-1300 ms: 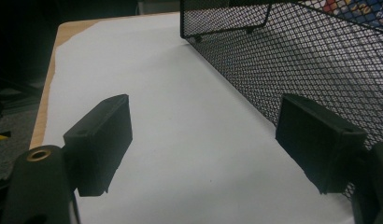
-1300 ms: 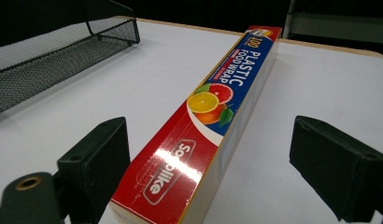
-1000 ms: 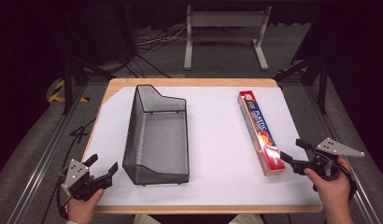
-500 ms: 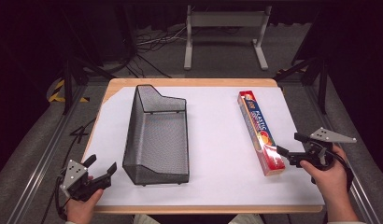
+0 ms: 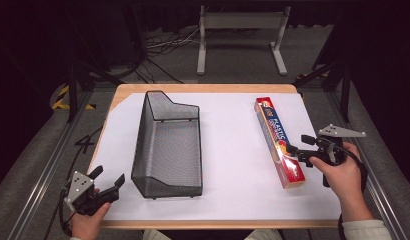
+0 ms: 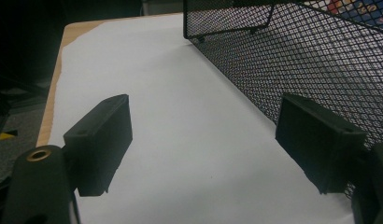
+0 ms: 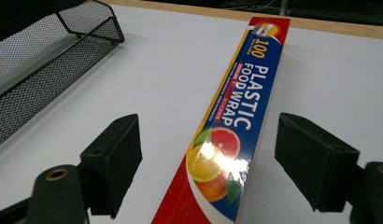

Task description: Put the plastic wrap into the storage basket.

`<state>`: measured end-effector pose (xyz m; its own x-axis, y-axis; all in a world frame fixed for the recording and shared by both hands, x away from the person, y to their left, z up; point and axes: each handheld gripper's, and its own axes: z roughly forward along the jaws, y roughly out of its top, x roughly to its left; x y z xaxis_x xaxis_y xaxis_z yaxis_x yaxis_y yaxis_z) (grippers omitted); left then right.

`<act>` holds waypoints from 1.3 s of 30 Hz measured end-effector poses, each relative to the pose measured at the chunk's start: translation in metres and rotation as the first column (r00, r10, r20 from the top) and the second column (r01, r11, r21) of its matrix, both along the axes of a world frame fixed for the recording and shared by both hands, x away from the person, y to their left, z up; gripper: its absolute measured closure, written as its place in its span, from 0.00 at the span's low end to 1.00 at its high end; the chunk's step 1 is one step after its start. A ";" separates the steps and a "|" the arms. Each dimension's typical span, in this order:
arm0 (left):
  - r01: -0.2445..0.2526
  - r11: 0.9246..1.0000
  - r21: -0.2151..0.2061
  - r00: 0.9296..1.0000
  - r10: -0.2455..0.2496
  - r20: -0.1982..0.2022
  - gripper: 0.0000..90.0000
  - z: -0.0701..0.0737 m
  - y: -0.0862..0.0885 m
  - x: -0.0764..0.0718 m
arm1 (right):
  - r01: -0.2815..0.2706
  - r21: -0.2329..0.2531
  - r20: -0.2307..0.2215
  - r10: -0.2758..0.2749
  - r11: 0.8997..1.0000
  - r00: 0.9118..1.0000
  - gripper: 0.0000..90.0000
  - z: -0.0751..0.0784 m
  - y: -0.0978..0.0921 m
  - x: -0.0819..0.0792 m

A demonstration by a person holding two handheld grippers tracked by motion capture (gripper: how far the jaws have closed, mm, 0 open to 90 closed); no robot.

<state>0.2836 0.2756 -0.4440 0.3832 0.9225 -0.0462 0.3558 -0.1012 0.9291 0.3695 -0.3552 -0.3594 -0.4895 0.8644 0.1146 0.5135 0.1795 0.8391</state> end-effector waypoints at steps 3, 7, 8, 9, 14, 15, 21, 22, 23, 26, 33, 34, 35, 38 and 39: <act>0.002 1.000 0.002 1.000 -0.002 0.001 0.22 0.000 0.000 0.000 | 0.000 -0.039 -0.005 0.000 0.999 1.000 0.26 0.004 0.009 0.012; 0.000 1.000 0.001 1.000 0.000 0.003 0.22 0.000 0.001 0.000 | -0.014 -0.049 0.000 0.014 0.999 1.000 0.26 0.008 0.018 0.022; 0.000 1.000 0.001 1.000 0.000 0.003 0.22 0.000 0.001 0.000 | -0.018 -0.048 -0.001 0.017 0.999 1.000 0.26 0.009 0.020 0.025; 0.000 1.000 0.001 1.000 0.000 0.004 0.22 0.000 0.001 0.000 | -0.014 -0.054 0.001 0.014 0.998 1.000 0.25 0.010 0.022 0.027; -0.002 1.000 0.000 1.000 0.002 0.004 0.22 -0.001 0.001 0.000 | -0.028 -0.078 -0.012 0.027 0.997 1.000 0.23 0.012 0.030 0.037; 0.000 1.000 0.003 1.000 0.000 0.003 0.22 -0.001 0.001 0.000 | -0.026 -0.080 -0.020 0.025 0.996 1.000 0.21 0.012 0.032 0.038; 0.000 1.000 0.002 1.000 0.000 0.005 0.22 -0.001 0.001 0.000 | 0.007 -0.107 -0.077 -0.015 0.994 0.997 0.16 0.012 0.042 0.053; -0.001 1.000 0.003 1.000 0.001 0.004 0.22 -0.001 0.001 0.000 | 0.007 -0.112 -0.083 -0.016 0.994 0.996 0.16 0.011 0.043 0.056; -0.003 1.000 -0.001 1.000 0.003 0.004 0.22 -0.001 0.001 0.000 | 0.009 -0.118 -0.094 -0.020 0.993 0.995 0.16 0.010 0.045 0.059; -0.005 1.000 -0.001 1.000 0.005 0.004 0.22 -0.001 0.002 0.000 | 0.038 -0.123 -0.146 -0.056 0.992 0.988 0.16 0.006 0.048 0.066; -0.003 1.000 0.001 1.000 0.003 0.003 0.22 -0.001 0.003 0.000 | 0.101 -0.179 -0.234 -0.143 0.979 0.962 0.15 -0.008 0.049 0.084; -0.005 1.000 -0.002 1.000 0.005 0.003 0.22 -0.001 0.002 0.000 | 0.103 -0.181 -0.241 -0.145 0.978 0.960 0.15 -0.010 0.049 0.085; -0.006 1.000 -0.003 1.000 0.006 0.003 0.22 -0.001 0.002 0.000 | 0.100 -0.185 -0.246 -0.145 0.978 0.958 0.15 -0.013 0.049 0.087; -0.006 1.000 -0.002 1.000 0.006 0.003 0.22 -0.001 0.002 0.000 | 0.102 -0.194 -0.263 -0.152 0.976 0.953 0.15 -0.021 0.049 0.090; -0.006 1.000 -0.002 1.000 0.006 0.003 0.22 -0.001 0.002 0.000 | 0.102 -0.194 -0.263 -0.152 0.976 0.953 0.15 -0.021 0.049 0.090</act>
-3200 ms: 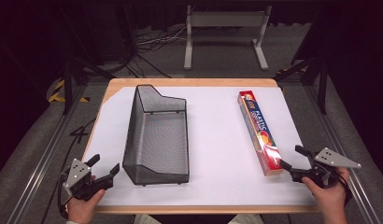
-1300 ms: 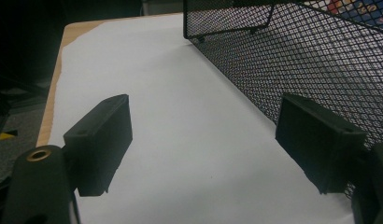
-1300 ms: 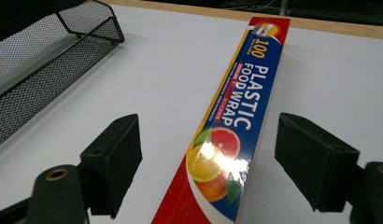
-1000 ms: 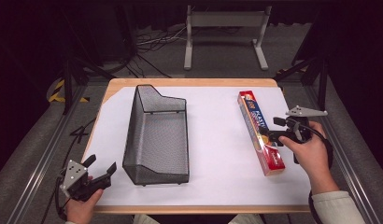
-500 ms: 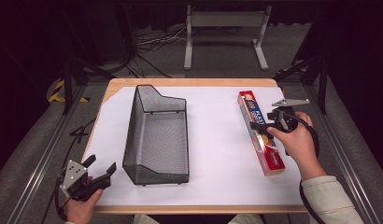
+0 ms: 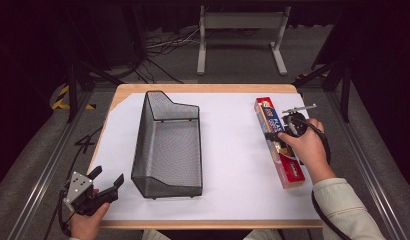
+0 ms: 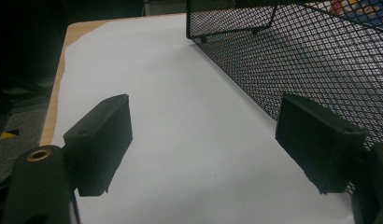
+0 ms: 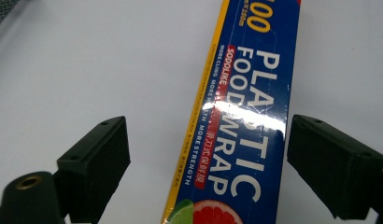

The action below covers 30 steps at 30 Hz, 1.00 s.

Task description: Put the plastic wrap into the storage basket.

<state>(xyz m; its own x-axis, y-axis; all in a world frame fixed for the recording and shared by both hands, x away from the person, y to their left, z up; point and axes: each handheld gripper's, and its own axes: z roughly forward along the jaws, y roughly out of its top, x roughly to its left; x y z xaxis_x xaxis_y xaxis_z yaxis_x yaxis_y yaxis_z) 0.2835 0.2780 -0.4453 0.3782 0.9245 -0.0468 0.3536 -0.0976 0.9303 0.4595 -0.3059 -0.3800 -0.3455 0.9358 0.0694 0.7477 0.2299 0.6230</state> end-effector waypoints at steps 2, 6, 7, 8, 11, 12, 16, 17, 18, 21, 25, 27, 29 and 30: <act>-0.001 1.000 0.002 1.000 0.001 -0.002 0.22 0.000 0.000 0.000 | 0.011 0.000 -0.019 -0.011 1.000 1.000 0.14 -0.007 0.000 0.002; -0.003 1.000 0.000 1.000 0.003 -0.002 0.22 0.000 -0.001 0.000 | 0.042 -0.003 -0.068 -0.042 0.999 0.997 0.16 -0.015 0.000 0.005; -0.004 1.000 0.000 1.000 0.004 -0.002 0.22 0.000 -0.001 0.000 | 0.047 -0.005 -0.080 -0.048 0.999 0.996 0.16 -0.017 0.000 0.006; -0.003 1.000 0.000 1.000 0.003 -0.002 0.22 0.000 -0.001 0.000 | 0.048 -0.010 -0.090 -0.049 0.999 0.995 0.16 -0.019 0.001 0.006; -0.002 1.000 0.000 1.000 0.002 -0.002 0.22 -0.001 -0.001 0.001 | 0.063 -0.022 -0.107 -0.065 0.998 0.992 0.18 -0.023 0.002 0.008; -0.003 1.000 0.001 1.000 0.003 -0.002 0.22 -0.001 -0.001 0.001 | 0.068 -0.023 -0.114 -0.070 0.997 0.991 0.19 -0.024 0.003 0.008; -0.010 1.000 0.004 1.000 0.010 -0.002 0.22 -0.001 -0.001 0.001 | 0.086 -0.047 -0.117 -0.091 0.995 0.989 0.25 -0.025 0.005 0.008; -0.008 1.000 0.006 1.000 0.008 -0.002 0.22 0.000 0.000 0.001 | 0.090 -0.057 -0.119 -0.096 0.994 0.988 0.26 -0.025 0.006 0.009; -0.008 1.000 0.006 1.000 0.008 -0.002 0.22 0.000 0.000 0.001 | 0.093 -0.063 -0.123 -0.101 0.994 0.987 0.26 -0.025 0.006 0.009; -0.009 1.000 0.005 1.000 0.009 -0.002 0.22 0.000 0.000 0.001 | 0.103 -0.083 -0.140 -0.114 0.991 0.984 0.27 -0.027 0.009 0.011; -0.007 1.000 0.006 1.000 0.007 -0.001 0.22 0.000 0.000 0.000 | 0.122 -0.104 -0.152 -0.137 0.987 0.979 0.36 -0.028 0.009 0.013; -0.010 1.000 0.004 1.000 0.010 -0.001 0.22 -0.001 0.000 0.000 | 0.138 -0.111 -0.146 -0.154 0.984 0.977 0.41 -0.028 0.009 0.012; -0.011 1.000 0.004 1.000 0.011 -0.002 0.22 -0.001 0.000 0.000 | 0.172 -0.107 -0.141 -0.186 0.979 0.972 0.43 -0.026 0.010 0.010; -0.010 1.000 0.004 1.000 0.010 -0.002 0.22 -0.001 0.000 0.000 | 0.181 -0.104 -0.135 -0.194 0.978 0.972 0.44 -0.026 0.010 0.010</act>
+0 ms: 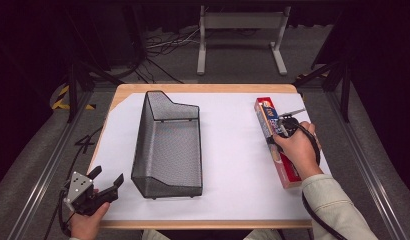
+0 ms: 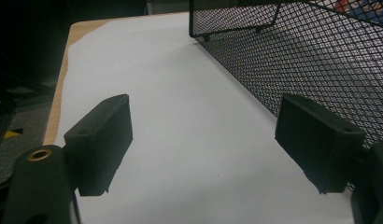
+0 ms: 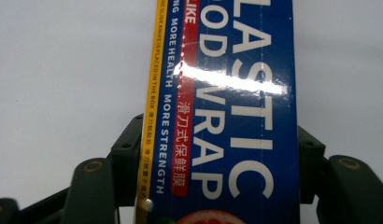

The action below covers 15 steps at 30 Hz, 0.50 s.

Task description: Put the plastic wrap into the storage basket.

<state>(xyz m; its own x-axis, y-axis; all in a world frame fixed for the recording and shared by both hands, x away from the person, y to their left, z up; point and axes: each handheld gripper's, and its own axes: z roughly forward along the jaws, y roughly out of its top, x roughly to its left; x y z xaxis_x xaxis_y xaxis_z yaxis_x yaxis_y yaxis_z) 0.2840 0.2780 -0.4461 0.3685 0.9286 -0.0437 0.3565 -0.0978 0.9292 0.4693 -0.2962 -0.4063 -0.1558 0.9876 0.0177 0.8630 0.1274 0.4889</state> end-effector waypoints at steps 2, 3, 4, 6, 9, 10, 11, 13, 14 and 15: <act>0.001 1.000 0.003 1.000 -0.001 0.001 0.22 0.000 0.000 0.000 | 0.010 0.006 0.005 -0.010 1.000 1.000 0.44 0.000 0.000 -0.001; 0.000 1.000 0.003 1.000 0.000 -0.001 0.22 0.000 0.000 0.000 | 0.010 0.008 0.005 -0.010 1.000 1.000 0.45 0.000 -0.001 -0.001; 0.000 1.000 0.003 1.000 0.000 -0.002 0.22 0.000 0.000 0.000 | 0.010 0.010 0.005 -0.010 1.000 1.000 0.45 0.001 -0.001 -0.001; -0.003 1.000 -0.001 1.000 0.003 -0.003 0.22 0.000 0.000 0.000 | 0.006 0.007 0.004 -0.006 1.000 1.000 0.45 0.001 -0.001 -0.002; -0.001 1.000 0.002 1.000 0.001 -0.001 0.22 0.000 0.000 0.000 | 0.008 0.010 -0.002 -0.008 1.000 1.000 0.45 0.005 -0.001 -0.004; -0.001 1.000 0.001 1.000 0.001 -0.001 0.22 0.000 0.000 0.000 | 0.007 0.016 0.002 -0.008 1.000 1.000 0.45 0.006 -0.001 -0.005; -0.001 1.000 0.002 1.000 0.001 0.000 0.22 0.000 0.000 0.000 | 0.008 0.020 0.004 -0.008 1.000 1.000 0.45 0.008 -0.001 -0.006; -0.002 1.000 0.001 1.000 0.002 0.000 0.22 0.000 -0.001 0.000 | 0.006 0.017 0.016 -0.006 1.000 1.000 0.45 0.013 -0.001 -0.009; -0.001 1.000 0.001 1.000 0.001 0.000 0.22 0.000 -0.001 0.000 | 0.008 0.018 0.018 -0.008 1.000 1.000 0.45 0.016 0.000 -0.010; -0.001 1.000 0.001 1.000 0.001 -0.001 0.22 0.000 -0.001 0.000 | 0.003 0.019 0.019 -0.004 1.000 1.000 0.45 0.019 0.000 -0.010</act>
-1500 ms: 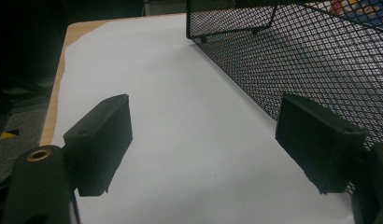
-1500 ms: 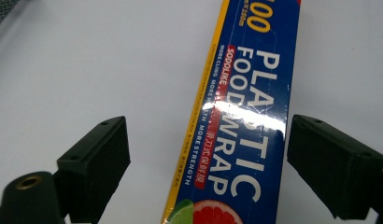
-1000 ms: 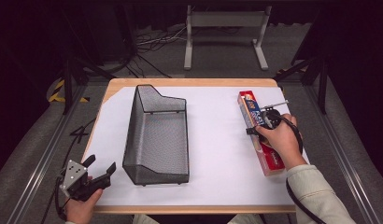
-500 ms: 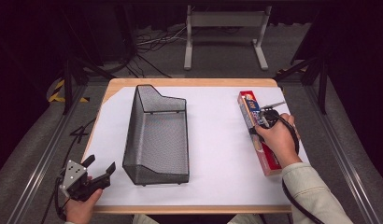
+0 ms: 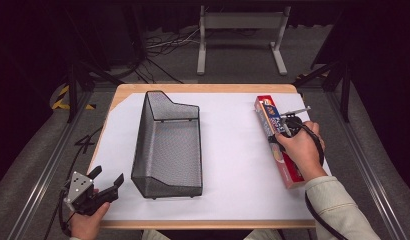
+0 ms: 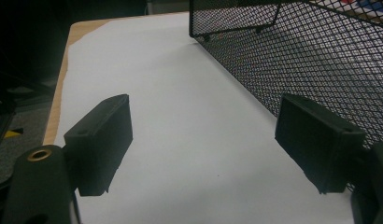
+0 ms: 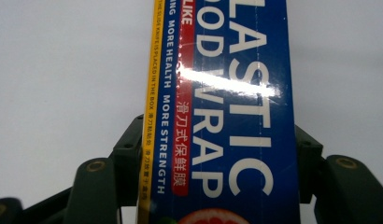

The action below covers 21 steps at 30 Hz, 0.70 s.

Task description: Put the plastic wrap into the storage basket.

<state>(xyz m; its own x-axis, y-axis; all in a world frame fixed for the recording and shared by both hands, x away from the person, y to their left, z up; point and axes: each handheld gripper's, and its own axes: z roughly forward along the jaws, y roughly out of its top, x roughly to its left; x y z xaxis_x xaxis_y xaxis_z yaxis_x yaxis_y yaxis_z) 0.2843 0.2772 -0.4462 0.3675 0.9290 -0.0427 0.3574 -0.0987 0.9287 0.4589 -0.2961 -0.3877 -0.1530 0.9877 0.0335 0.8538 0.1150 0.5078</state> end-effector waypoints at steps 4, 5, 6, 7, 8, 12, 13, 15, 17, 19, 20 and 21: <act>0.000 1.000 0.000 1.000 0.000 0.001 0.22 0.000 0.000 0.000 | 0.001 0.016 -0.001 -0.001 1.000 1.000 0.45 0.010 0.001 -0.003; 0.001 1.000 -0.001 1.000 -0.001 0.001 0.22 0.000 0.000 0.000 | 0.004 0.025 0.002 -0.004 1.000 1.000 0.45 0.014 0.002 -0.004; 0.001 1.000 -0.002 1.000 -0.001 0.001 0.22 0.000 0.000 0.000 | 0.000 0.022 0.006 0.000 1.000 1.000 0.45 0.018 0.002 -0.006; 0.002 1.000 -0.002 1.000 -0.002 0.002 0.22 0.000 0.000 0.000 | 0.001 0.022 0.008 -0.001 1.000 1.000 0.45 0.022 0.003 -0.007; 0.002 1.000 -0.002 1.000 -0.002 0.002 0.22 0.000 -0.001 0.000 | 0.002 0.025 0.013 -0.002 1.000 1.000 0.45 0.025 0.003 -0.009; 0.002 1.000 0.002 1.000 -0.002 0.000 0.22 0.000 -0.001 0.000 | 0.001 0.038 0.019 -0.002 0.999 1.000 0.45 0.038 0.007 -0.017; 0.001 1.000 0.003 1.000 -0.001 0.000 0.22 0.000 -0.001 0.000 | 0.001 0.038 0.019 -0.002 0.999 1.000 0.45 0.038 0.007 -0.017; 0.000 1.000 -0.001 1.000 0.000 0.001 0.22 0.000 -0.001 0.000 | 0.000 0.047 0.019 -0.001 0.999 1.000 0.45 0.045 0.009 -0.021; -0.001 1.000 0.000 1.000 0.001 0.001 0.22 0.000 -0.001 0.000 | -0.004 0.051 0.024 0.003 0.999 1.000 0.45 0.050 0.010 -0.024; 0.000 1.000 0.000 1.000 0.000 -0.001 0.22 0.000 -0.001 0.000 | -0.007 0.055 0.029 0.005 0.998 1.000 0.45 0.055 0.011 -0.026; 0.001 1.000 0.000 1.000 -0.001 -0.001 0.22 0.000 -0.001 0.001 | -0.005 0.056 0.033 0.003 0.998 0.999 0.45 0.058 0.012 -0.028; 0.004 1.000 0.002 1.000 -0.004 0.002 0.22 0.000 -0.001 0.001 | -0.008 0.057 0.036 0.006 0.998 0.999 0.45 0.060 0.012 -0.029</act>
